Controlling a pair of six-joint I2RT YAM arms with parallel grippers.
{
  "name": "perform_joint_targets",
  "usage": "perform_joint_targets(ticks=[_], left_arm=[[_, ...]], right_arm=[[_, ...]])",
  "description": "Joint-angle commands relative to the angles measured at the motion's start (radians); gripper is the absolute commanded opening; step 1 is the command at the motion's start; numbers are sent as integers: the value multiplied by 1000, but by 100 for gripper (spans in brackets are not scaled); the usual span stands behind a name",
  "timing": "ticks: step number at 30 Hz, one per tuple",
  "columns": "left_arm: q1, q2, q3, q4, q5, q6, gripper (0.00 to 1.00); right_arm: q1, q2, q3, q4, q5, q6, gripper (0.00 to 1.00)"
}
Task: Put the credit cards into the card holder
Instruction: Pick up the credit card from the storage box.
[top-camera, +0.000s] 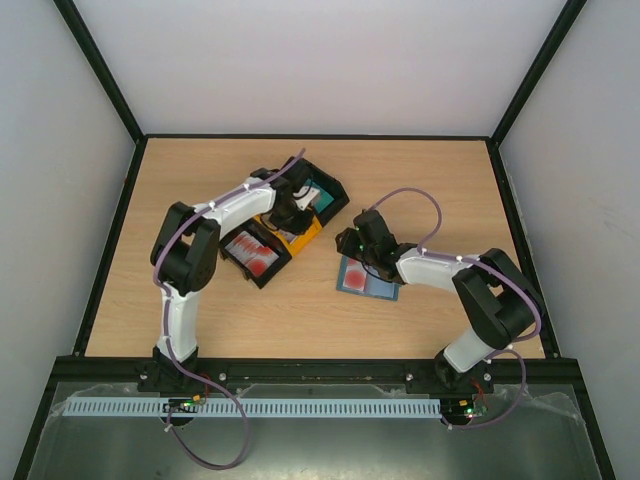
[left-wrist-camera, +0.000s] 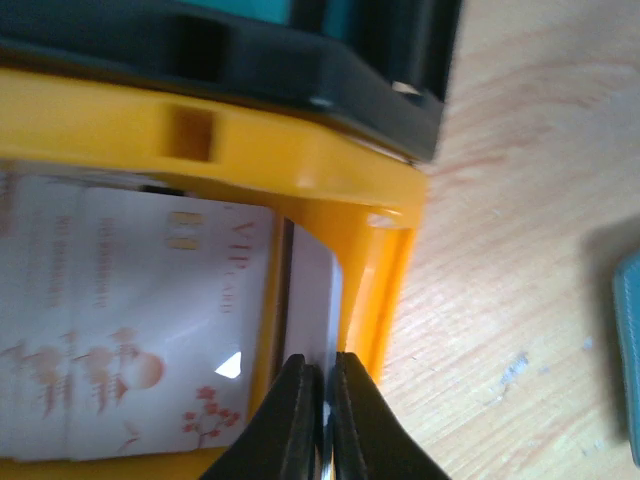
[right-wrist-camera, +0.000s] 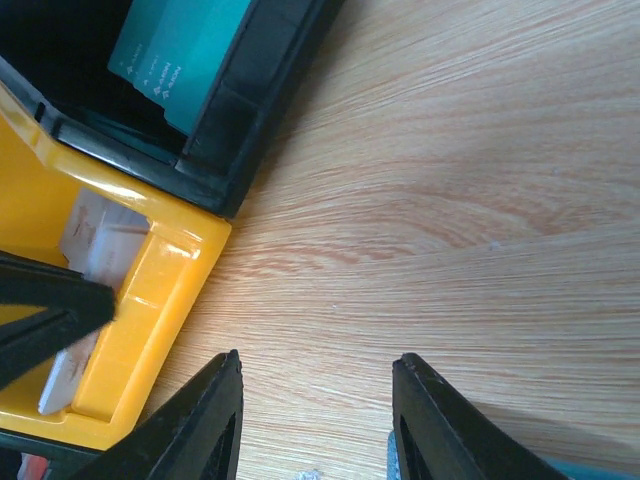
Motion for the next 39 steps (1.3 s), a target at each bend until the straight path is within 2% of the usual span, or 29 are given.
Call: perform_joint_targets(ticks=[1, 11, 17, 21, 24, 27, 33, 36, 39], left_arm=[[7, -10, 7, -22, -65, -12, 3], [8, -126, 26, -40, -83, -34, 2], [30, -241, 9, -2, -96, -91, 2], [50, -359, -25, 53, -45, -157, 2], [64, -455, -74, 118, 64, -233, 3], [85, -546, -136, 213, 240, -354, 3], [91, -719, -322, 503, 497, -622, 3], [93, -768, -401, 622, 572, -724, 3], [93, -800, -455, 680, 610, -782, 3]], right_arm=[[-5, -34, -14, -24, 27, 7, 41], [-8, -66, 8, -28, -10, -13, 42], [-11, -97, 76, -22, -113, -82, 49], [-13, -144, 96, 47, -247, -95, 59], [-14, -190, 92, 128, -340, -52, 69], [-14, -227, 92, 213, -441, 8, 74], [-13, -273, 84, 401, -584, 165, 77], [-13, -288, 79, 435, -617, 207, 72], [-12, -308, 53, 481, -641, 251, 57]])
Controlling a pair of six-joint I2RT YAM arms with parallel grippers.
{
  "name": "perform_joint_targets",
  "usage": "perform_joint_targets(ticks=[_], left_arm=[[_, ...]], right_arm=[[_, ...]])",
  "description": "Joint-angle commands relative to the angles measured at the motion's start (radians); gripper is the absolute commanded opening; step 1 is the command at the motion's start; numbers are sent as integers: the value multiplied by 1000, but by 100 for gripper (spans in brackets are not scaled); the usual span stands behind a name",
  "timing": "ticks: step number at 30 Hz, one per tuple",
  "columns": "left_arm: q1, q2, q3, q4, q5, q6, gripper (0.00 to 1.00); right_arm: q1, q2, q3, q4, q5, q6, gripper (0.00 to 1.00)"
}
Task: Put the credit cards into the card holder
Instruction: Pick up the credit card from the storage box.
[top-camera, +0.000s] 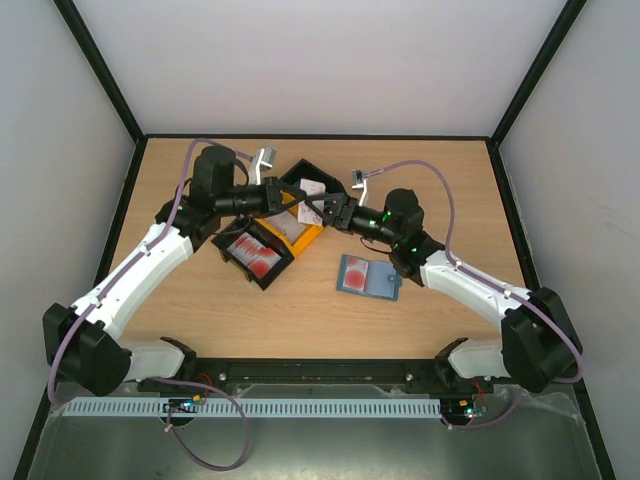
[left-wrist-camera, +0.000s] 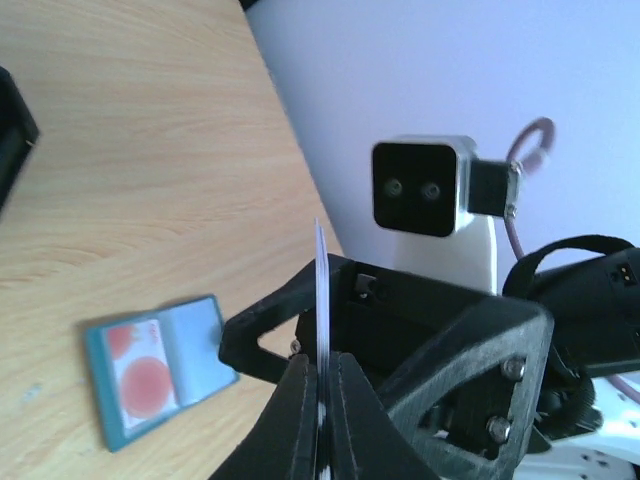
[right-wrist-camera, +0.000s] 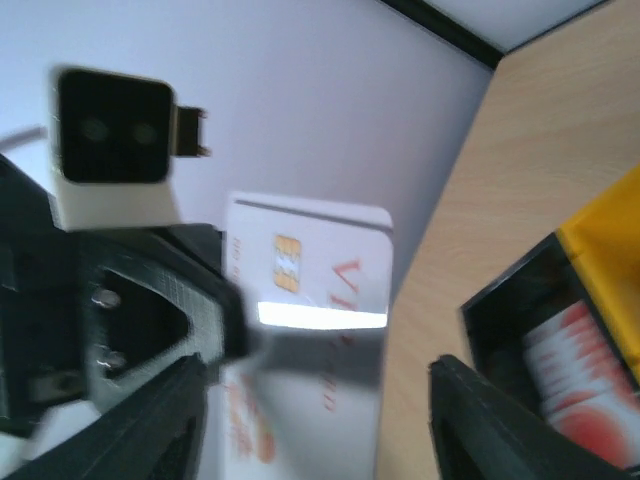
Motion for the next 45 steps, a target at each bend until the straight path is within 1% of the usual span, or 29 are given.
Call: perform_joint_targets(ticks=[1, 3, 5, 6, 8, 9, 12, 16, 23, 24, 26, 28, 32, 34, 36, 38, 40, 45], left_arm=[[5, -50, -66, 189, 141, -165, 3], [5, -76, -95, 232, 149, -194, 3], [6, -94, -122, 263, 152, -214, 7], [5, -101, -132, 274, 152, -219, 11], [5, -113, -147, 281, 153, -224, 18], [5, -117, -152, 281, 154, -226, 20], [5, -131, -169, 294, 167, -230, 23], [5, -142, -179, 295, 175, -220, 25], [6, -115, -182, 273, 192, -182, 25], [5, -111, -182, 274, 195, -178, 24], [5, -107, -180, 273, 195, -168, 17], [5, -108, -177, 272, 187, -160, 12], [9, -110, -170, 270, 178, -152, 11], [16, -112, -172, 270, 177, -152, 14], [24, -126, -180, 277, 158, -150, 22], [28, -139, -190, 276, 122, -139, 26], [30, -142, -197, 279, 114, -133, 27], [26, -117, -221, 320, 162, -157, 29]], right_arm=[[-4, -48, -26, 140, -83, 101, 52], [-4, -63, -44, 145, -82, 115, 39], [-4, -81, -59, 141, -69, 116, 24], [-5, -94, -66, 135, -52, 115, 18], [-3, -110, -76, 129, -29, 113, 11], [-4, -116, -78, 125, -18, 112, 8], [-4, -125, -76, 116, 9, 115, 2], [-4, -115, -73, 145, 8, 135, 2], [-4, -88, -86, 270, -33, 230, 2], [-4, -87, -85, 276, -37, 237, 2], [-5, -88, -86, 290, -43, 248, 2], [-5, -94, -87, 292, -40, 250, 2], [-5, -108, -92, 293, -34, 249, 2], [-5, -114, -95, 296, -35, 250, 2], [-6, -123, -102, 298, -35, 250, 2], [-5, -141, -110, 300, -31, 250, 2], [-5, -159, -115, 300, -37, 247, 2], [-5, -165, -117, 327, -74, 268, 2]])
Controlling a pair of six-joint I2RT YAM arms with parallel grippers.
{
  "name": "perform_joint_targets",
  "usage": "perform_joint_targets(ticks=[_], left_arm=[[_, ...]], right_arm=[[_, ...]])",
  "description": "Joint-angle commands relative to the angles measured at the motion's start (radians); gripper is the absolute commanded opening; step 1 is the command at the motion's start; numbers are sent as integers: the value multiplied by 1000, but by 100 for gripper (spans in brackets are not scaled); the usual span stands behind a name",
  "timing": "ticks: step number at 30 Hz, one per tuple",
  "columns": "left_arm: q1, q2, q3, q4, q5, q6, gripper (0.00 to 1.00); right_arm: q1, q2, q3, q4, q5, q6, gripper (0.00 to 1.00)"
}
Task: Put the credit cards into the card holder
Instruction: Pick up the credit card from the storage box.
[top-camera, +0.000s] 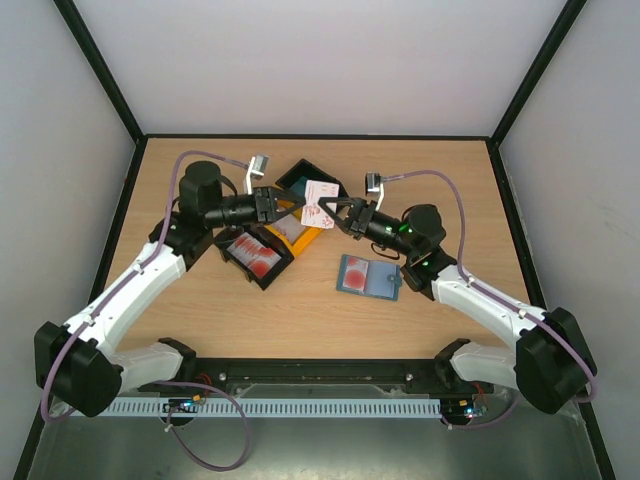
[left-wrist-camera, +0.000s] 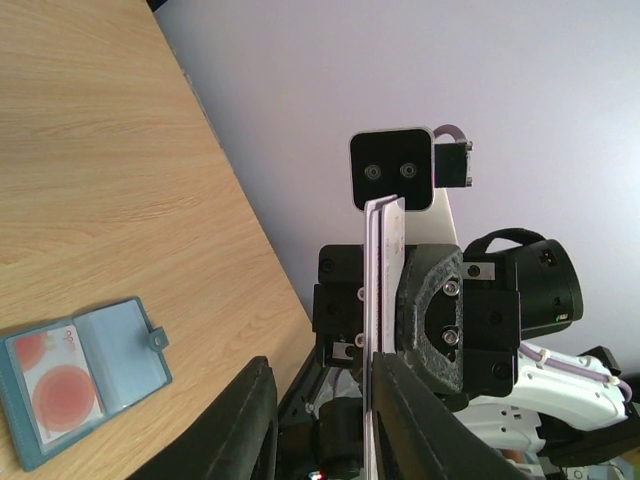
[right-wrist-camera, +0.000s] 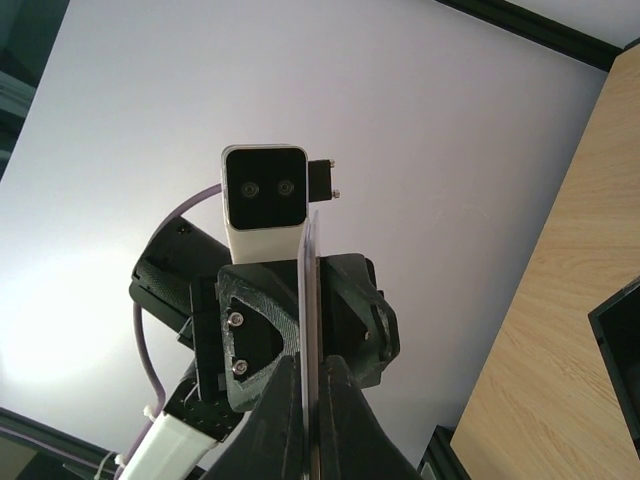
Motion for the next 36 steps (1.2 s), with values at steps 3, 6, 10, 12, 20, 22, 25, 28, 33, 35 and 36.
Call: perform_joint_targets(ticks=[3, 6, 10, 12, 20, 22, 25, 28, 33, 35, 36], left_arm=[[-4, 5, -44, 63, 38, -18, 36], [-18, 5, -39, 58, 44, -11, 40], [-49, 26, -18, 17, 53, 16, 39], [-67, 42, -2, -21, 50, 38, 34], [-81, 55, -5, 32, 100, -10, 9], [-80, 45, 2, 42, 86, -17, 3], [-65, 25, 12, 15, 50, -10, 2], [-21, 1, 3, 3, 28, -15, 3], [56, -27, -29, 22, 41, -47, 3], [76, -32, -36, 35, 55, -59, 2], [86, -32, -38, 40, 60, -65, 2]], right_arm=[[-2, -29, -8, 118, -63, 37, 2], [-2, -18, -8, 146, -84, 53, 2], [0, 7, -11, 201, -106, 91, 2], [-1, 18, -15, 247, -115, 115, 2], [0, 20, -22, 220, -110, 94, 2], [0, 9, -16, 123, -77, 33, 2], [-2, -18, -3, -62, 12, -108, 5], [-7, -48, -3, -206, 96, -195, 7], [-26, -68, -42, -224, 122, -204, 6], [-29, -68, -54, -210, 122, -195, 6], [-30, -69, -60, -199, 121, -189, 6]])
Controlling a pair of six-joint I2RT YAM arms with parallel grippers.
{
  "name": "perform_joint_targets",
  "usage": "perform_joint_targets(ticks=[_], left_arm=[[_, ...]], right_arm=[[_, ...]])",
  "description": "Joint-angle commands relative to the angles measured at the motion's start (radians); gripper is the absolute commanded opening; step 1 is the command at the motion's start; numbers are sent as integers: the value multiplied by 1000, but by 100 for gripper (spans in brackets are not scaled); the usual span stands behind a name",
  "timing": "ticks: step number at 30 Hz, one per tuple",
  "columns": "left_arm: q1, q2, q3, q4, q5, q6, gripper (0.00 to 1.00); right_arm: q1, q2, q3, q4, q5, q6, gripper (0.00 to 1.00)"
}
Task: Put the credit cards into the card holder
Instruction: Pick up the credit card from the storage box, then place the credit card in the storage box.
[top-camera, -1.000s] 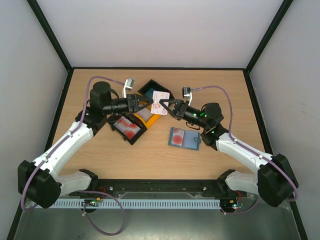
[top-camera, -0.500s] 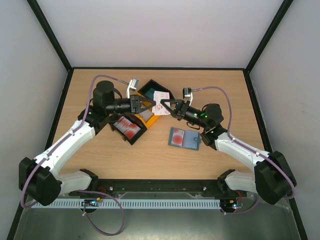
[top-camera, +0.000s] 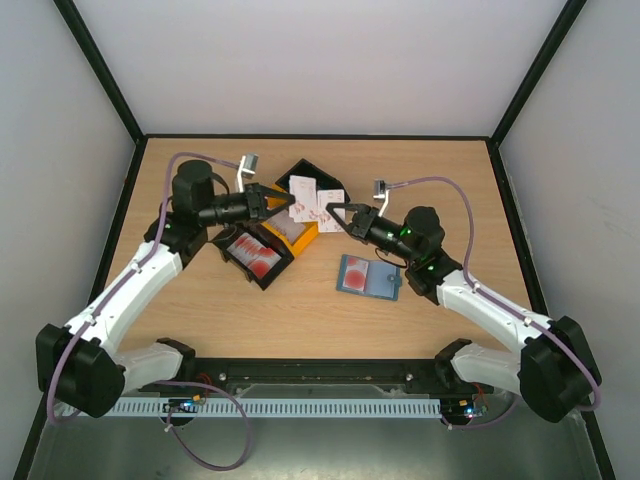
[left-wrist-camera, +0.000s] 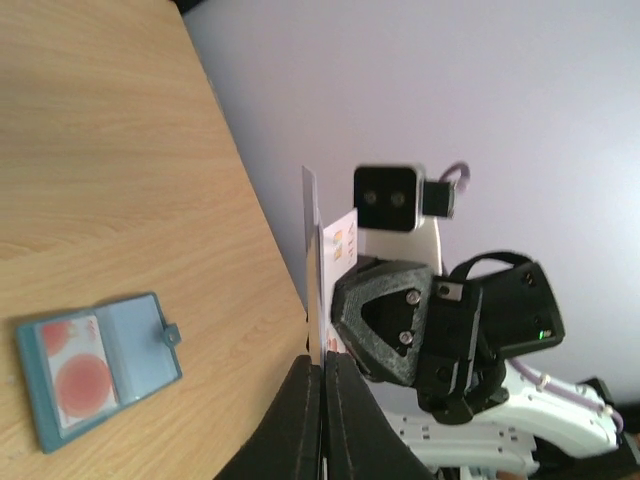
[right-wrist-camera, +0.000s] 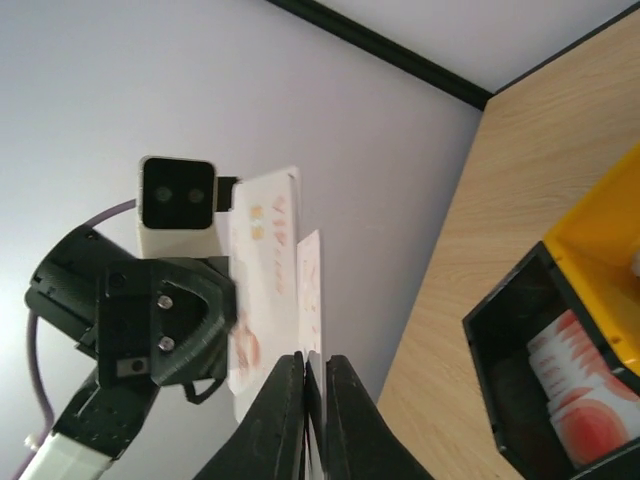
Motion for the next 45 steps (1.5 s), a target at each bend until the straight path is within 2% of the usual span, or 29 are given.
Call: perform_joint_targets(ticks=[1, 4, 7, 11, 13, 23, 30, 36, 42, 45], left_arm=[[55, -36, -15, 36, 19, -31, 3], [91, -30, -14, 14, 17, -10, 3], [105, 0, 3, -80, -26, 102, 3], [96, 118, 75, -313, -218, 309, 2], [87, 186, 94, -389, -313, 367, 3], [31, 502, 251, -473, -551, 429, 3], [30, 654, 381, -557, -601, 485, 3], [26, 722, 413, -587, -519, 517, 3], [10, 750, 444, -662, -523, 563, 10], [-1, 735, 448, -671, -525, 573, 18]], right_arm=[[-11, -21, -29, -18, 33, -29, 5], [-16, -26, -32, -23, 41, -34, 3], [-20, -38, -36, -56, 74, -58, 2], [-20, -58, -42, -150, 144, -114, 2], [-20, -70, -54, -199, 181, -135, 2], [-20, -99, -94, -283, 235, -164, 2], [-20, -98, -105, -287, 243, -163, 2], [-20, -92, -99, -303, 250, -168, 2], [-20, -80, -84, -317, 254, -171, 2], [-20, -75, -79, -318, 253, -169, 2]])
